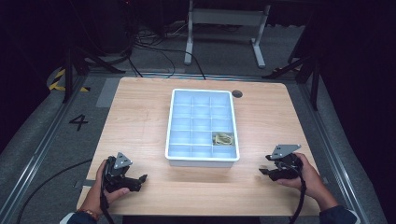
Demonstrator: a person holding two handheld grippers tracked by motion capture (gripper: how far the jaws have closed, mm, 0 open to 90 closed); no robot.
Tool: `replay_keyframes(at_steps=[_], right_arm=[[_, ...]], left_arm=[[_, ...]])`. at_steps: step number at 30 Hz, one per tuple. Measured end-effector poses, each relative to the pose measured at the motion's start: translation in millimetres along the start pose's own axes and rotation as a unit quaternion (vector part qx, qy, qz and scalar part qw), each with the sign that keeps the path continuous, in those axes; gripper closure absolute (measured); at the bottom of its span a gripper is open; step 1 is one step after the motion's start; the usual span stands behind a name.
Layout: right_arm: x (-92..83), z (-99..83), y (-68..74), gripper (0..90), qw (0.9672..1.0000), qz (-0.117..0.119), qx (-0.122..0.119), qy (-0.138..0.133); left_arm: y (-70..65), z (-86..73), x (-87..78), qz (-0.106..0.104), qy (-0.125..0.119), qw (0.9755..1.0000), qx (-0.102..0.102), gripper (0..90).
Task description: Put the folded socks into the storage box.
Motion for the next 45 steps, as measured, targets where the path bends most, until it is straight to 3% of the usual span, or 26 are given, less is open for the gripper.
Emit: replay_keyframes(at_steps=[7,13,20,27,30,32,34,45], right_arm=[[-2.4,-17.0,-0.2,40.8,0.9996,0.001,0.027,-0.013],[-10.4,-24.1,-1.5,39.8,0.9969,-0.007,0.055,-0.055],[-8.4,-43.4,-5.1,37.6,0.9944,-0.011,0.093,-0.049],[-12.9,-60.9,-9.5,35.1,0.9893,-0.015,0.133,-0.059],[-14.2,-65.7,-11.1,34.8,0.9856,-0.02,0.152,-0.071],[-14.3,-66.7,-11.4,33.8,0.9842,-0.02,0.158,-0.077],[-13.8,-68.7,-12.8,32.3,0.9824,-0.035,0.165,-0.081],[-13.2,-69.1,-13.7,31.3,0.9816,-0.045,0.169,-0.077]], left_arm=[[0.0,0.0,0.0,0.0,0.0,1.0,0.0,0.2],[0.3,0.4,0.4,-0.001,-0.002,1.0,0.002,0.2],[0.5,0.5,0.6,-0.003,0.0,1.0,0.003,0.0],[0.5,0.6,0.7,-0.003,0.001,1.0,0.003,0.0],[0.4,0.5,0.7,-0.004,0.001,1.0,0.003,0.0],[0.6,0.6,0.6,-0.003,0.001,1.0,0.004,0.0],[0.5,0.6,0.7,-0.004,0.001,1.0,0.004,0.0],[0.4,0.7,1.0,-0.003,-0.001,1.0,0.003,0.0]])
Point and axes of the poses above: each handheld gripper's, and its own axes: x roughly forward along the jaws, z roughly out of its top, y roughly to its left, the point moved 8 cm from there along x, roughly forward along the jaws, and after that the axes turned 13 degrees about -z, right-handed, at the moved point
